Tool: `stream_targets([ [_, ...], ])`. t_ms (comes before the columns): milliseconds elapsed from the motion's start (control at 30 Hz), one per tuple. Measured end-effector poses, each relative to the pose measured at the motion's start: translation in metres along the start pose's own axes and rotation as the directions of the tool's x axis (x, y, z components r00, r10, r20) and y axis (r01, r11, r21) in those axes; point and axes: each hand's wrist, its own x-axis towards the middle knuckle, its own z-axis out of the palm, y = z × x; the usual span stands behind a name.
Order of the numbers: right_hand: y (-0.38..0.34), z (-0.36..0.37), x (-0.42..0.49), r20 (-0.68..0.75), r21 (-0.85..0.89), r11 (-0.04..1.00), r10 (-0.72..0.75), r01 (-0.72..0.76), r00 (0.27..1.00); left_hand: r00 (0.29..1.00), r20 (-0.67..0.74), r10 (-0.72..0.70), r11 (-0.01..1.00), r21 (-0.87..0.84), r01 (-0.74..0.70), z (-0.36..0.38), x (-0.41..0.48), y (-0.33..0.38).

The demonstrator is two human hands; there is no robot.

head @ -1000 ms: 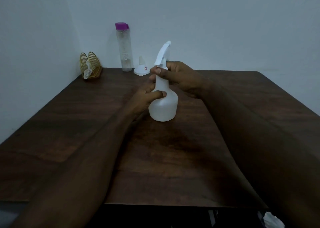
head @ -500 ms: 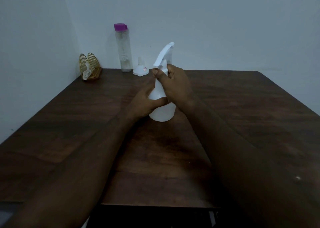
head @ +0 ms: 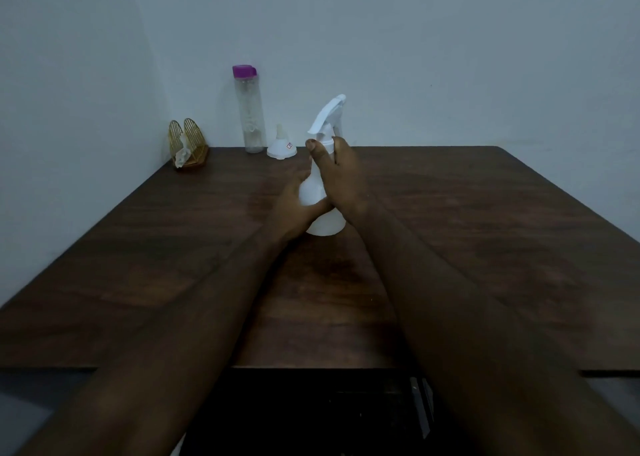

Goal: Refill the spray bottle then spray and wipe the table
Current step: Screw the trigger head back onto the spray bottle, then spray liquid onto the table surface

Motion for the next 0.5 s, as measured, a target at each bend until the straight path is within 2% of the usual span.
stream_targets([
  [67, 0.001, -0.007, -0.009, 0.005, 0.019, 1.0, -0.008, 0.008, 1.0, 0.998, 0.057, 0.023, 1.0, -0.02, -0.022, -0.003, -0.01, 0.001],
  [200, 0.007, -0.023, -0.035, 0.032, -0.058, 0.995, -0.077, 0.079, 0.997, 0.984, 0.176, 0.019, 0.993, -0.122, 0.002, -0.007, -0.03, 0.003],
  [267, 0.006, -0.034, -0.048, 0.045, -0.076, 0.992, -0.098, 0.101, 0.994, 0.975, 0.223, 0.027, 0.975, -0.221, 0.024, -0.007, -0.041, 0.006],
  [367, 0.002, -0.048, -0.066, 0.023, -0.016, 0.998, -0.053, 0.053, 0.998, 0.973, 0.231, 0.012, 0.938, -0.341, 0.069, -0.007, -0.057, 0.011],
  [433, 0.001, -0.055, -0.077, -0.055, 0.071, 0.997, 0.01, -0.006, 0.998, 0.97, 0.243, 0.011, 0.943, -0.325, 0.07, -0.006, -0.071, 0.014],
  [500, 0.0, -0.059, -0.084, -0.116, 0.08, 0.997, 0.016, -0.007, 0.993, 0.966, 0.259, 0.002, 0.973, -0.224, 0.058, -0.003, -0.087, 0.021],
])
